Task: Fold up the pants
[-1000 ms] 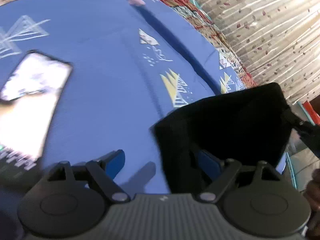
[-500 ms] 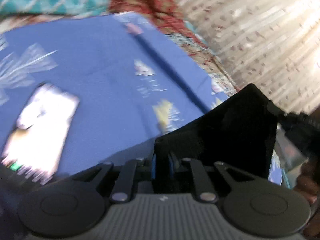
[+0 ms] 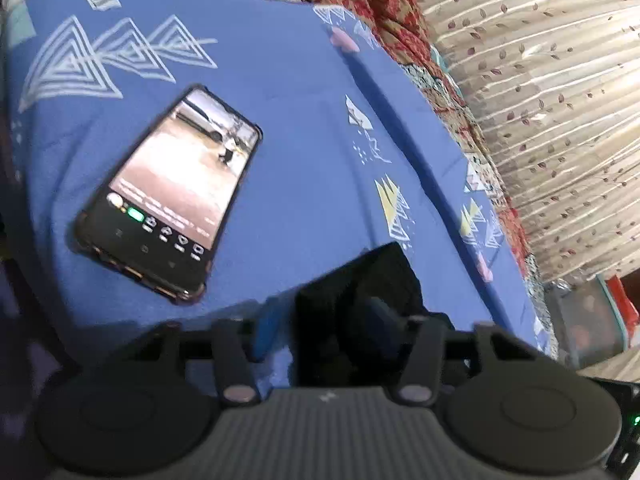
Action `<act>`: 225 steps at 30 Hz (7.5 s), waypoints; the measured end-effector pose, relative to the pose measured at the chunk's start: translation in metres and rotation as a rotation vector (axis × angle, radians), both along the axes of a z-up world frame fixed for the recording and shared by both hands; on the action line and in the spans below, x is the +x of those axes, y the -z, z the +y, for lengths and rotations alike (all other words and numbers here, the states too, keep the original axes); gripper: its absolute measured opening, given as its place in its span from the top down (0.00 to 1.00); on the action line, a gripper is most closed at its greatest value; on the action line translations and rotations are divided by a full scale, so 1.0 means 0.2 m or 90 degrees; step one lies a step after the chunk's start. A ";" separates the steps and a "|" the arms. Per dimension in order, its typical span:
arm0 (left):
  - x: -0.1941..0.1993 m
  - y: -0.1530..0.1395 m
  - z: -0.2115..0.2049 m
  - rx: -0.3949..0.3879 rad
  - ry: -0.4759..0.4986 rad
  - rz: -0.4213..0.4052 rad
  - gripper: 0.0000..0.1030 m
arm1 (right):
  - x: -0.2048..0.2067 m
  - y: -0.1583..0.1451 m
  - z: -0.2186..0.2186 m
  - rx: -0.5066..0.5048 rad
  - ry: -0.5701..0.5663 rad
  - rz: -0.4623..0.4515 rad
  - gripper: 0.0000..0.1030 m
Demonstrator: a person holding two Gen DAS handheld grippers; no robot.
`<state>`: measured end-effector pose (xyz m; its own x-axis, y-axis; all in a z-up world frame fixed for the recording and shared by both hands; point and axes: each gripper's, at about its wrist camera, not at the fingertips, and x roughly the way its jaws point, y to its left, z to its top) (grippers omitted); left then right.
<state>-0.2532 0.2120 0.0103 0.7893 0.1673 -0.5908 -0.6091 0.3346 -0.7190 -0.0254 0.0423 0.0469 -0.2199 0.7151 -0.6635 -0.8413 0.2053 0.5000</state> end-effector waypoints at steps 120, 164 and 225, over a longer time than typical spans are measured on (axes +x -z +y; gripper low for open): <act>0.45 0.00 -0.09 -0.009 0.058 0.093 0.47 | 0.91 -0.21 -2.89 0.052 1.081 0.013 0.57; 1.05 -0.14 -0.01 0.387 0.089 0.218 0.79 | 0.78 0.27 -1.44 -0.058 0.564 0.261 0.99; 0.91 -0.07 -0.59 0.287 0.277 0.201 0.52 | 0.62 0.10 -1.14 -0.016 0.437 0.127 0.69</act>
<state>-0.0711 0.0935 0.0245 0.6421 0.1579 -0.7502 -0.5092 0.8194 -0.2634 0.0981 -0.1865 0.0263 0.1555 0.7211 -0.6752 -0.4110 0.6687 0.6196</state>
